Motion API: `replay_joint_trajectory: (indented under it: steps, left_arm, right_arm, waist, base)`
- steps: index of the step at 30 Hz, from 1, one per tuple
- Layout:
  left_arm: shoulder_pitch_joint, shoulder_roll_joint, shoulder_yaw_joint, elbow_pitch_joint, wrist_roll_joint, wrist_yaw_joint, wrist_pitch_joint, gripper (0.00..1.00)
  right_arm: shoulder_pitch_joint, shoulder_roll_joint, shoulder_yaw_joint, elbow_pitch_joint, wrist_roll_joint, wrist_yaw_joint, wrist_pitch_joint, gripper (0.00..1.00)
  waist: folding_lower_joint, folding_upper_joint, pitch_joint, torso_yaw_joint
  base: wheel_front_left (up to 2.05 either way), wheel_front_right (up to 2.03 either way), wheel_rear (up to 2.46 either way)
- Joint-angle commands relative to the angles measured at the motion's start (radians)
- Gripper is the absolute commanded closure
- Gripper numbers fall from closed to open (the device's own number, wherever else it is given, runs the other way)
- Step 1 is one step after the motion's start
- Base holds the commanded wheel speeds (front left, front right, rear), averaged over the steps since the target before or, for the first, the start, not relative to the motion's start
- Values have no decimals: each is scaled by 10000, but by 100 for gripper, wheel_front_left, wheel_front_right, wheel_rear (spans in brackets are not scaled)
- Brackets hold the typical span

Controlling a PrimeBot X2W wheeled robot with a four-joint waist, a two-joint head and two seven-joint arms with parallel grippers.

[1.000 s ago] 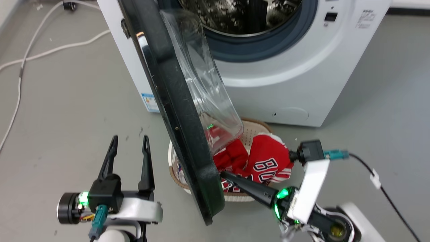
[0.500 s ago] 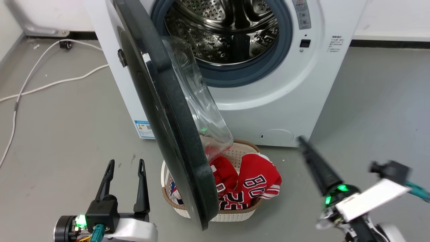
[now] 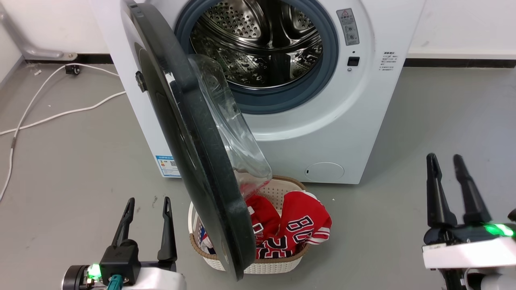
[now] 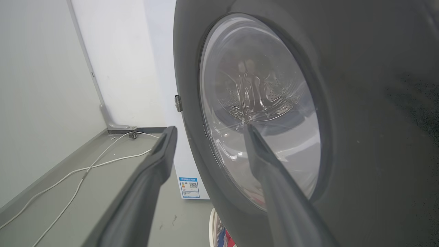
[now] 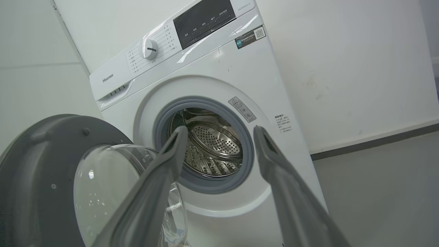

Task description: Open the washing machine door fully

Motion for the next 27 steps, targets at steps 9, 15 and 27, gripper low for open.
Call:
replay_joint_trajectory:
  steps: [9, 15, 27]
  left_arm:
    - [166, -7, -2, -18, -35, 2, -24, 0]
    - [216, -12, 39, -26, -60, 6, -24, 0]
    - [244, -17, 44, 10, -104, 60, -24, 0]
  right_arm:
    - [864, 833, -822, -271, -3901, -2, -15, 0]
    - [1383, 899, -1071, -270, -4497, -2, -16, 0]
    - [1793, 900, -1020, -99, -4514, -2, -17, 0]
  waist:
    - [1, 0, -44, -48]
    - [1, 0, -85, -65]
    - [1, 0, -95, -127]
  base:
    - [0, 0, 0]
    - [0, 0, 0]
    - [0, 0, 0]
